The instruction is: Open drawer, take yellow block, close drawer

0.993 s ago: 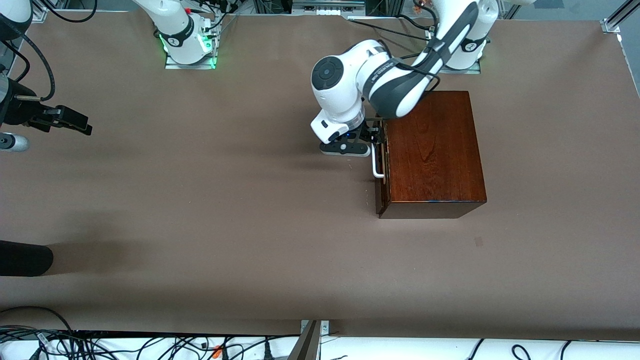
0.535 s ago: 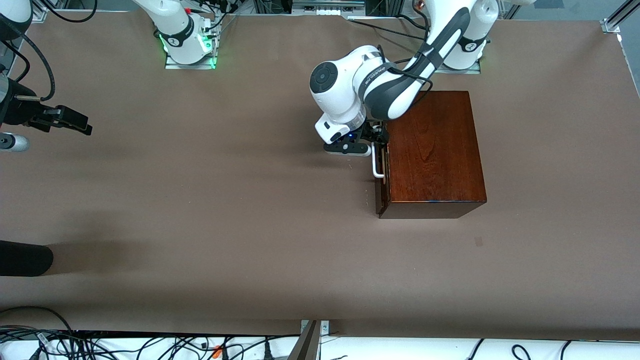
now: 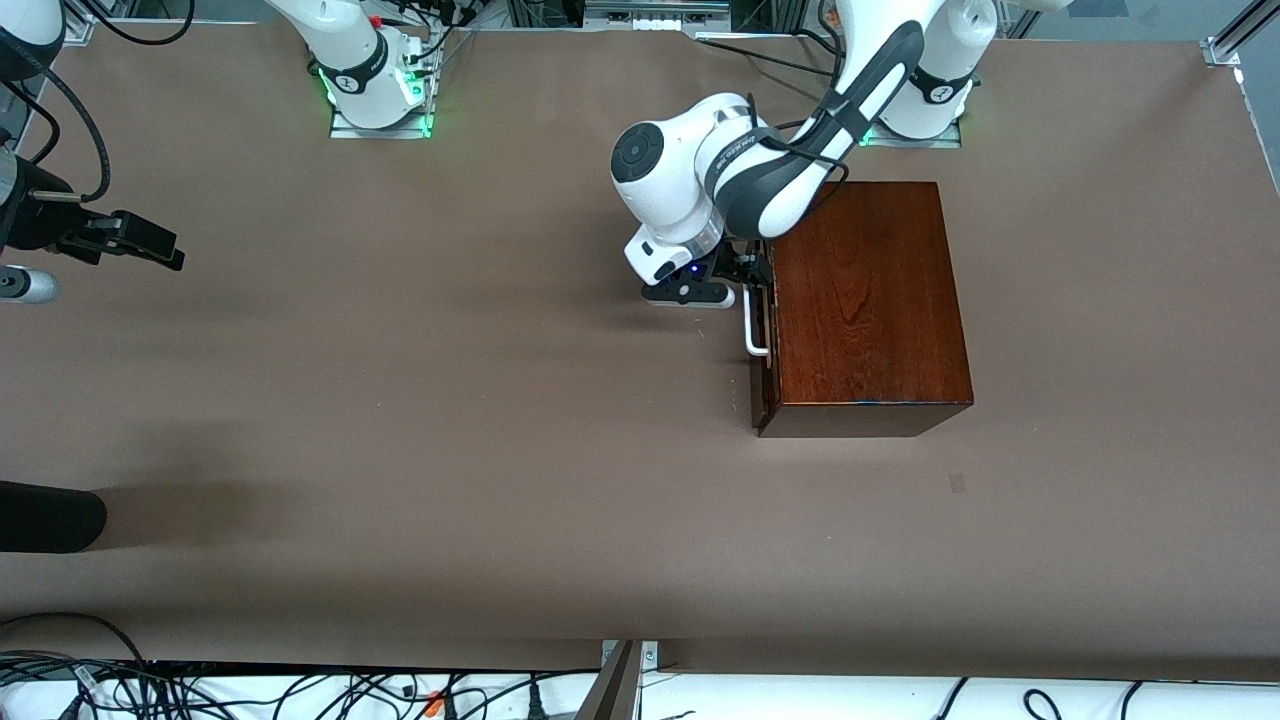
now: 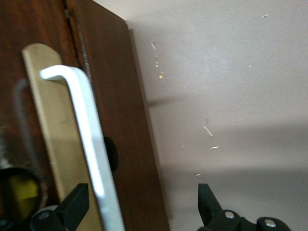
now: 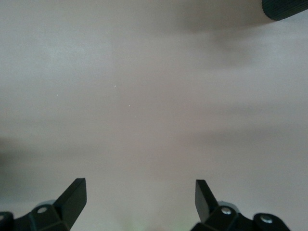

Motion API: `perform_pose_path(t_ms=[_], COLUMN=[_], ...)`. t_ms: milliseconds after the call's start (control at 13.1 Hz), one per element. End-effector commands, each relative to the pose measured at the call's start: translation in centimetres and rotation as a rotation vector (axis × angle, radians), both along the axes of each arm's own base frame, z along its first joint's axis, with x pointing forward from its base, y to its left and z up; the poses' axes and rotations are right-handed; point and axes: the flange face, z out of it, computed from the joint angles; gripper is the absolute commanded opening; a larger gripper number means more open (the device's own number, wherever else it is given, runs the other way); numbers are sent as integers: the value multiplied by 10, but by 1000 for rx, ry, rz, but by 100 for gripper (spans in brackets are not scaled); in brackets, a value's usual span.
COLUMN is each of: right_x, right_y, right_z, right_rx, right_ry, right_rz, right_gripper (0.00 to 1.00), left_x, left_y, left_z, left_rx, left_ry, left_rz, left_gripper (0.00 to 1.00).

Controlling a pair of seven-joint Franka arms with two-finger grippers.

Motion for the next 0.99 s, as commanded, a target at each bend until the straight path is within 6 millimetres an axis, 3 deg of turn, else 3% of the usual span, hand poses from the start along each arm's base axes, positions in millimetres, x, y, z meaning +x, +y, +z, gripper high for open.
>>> perform_pose_path(t_ms=[0, 305, 916], right_x=[-2, -2, -3], right_y=[0, 1, 0], right_z=[6, 6, 7], right_rx=[4, 4, 4], right_ry=[-7, -7, -8], right_rz=[-11, -8, -9], right_gripper=[100, 100, 100], left_x=[0, 0, -9], left_y=[-3, -3, -26], left_z=[-5, -14, -11], left_rx=[-5, -1, -78], left_ry=[-33, -26, -59], left_rz=[16, 14, 8], left_gripper=[100, 100, 100])
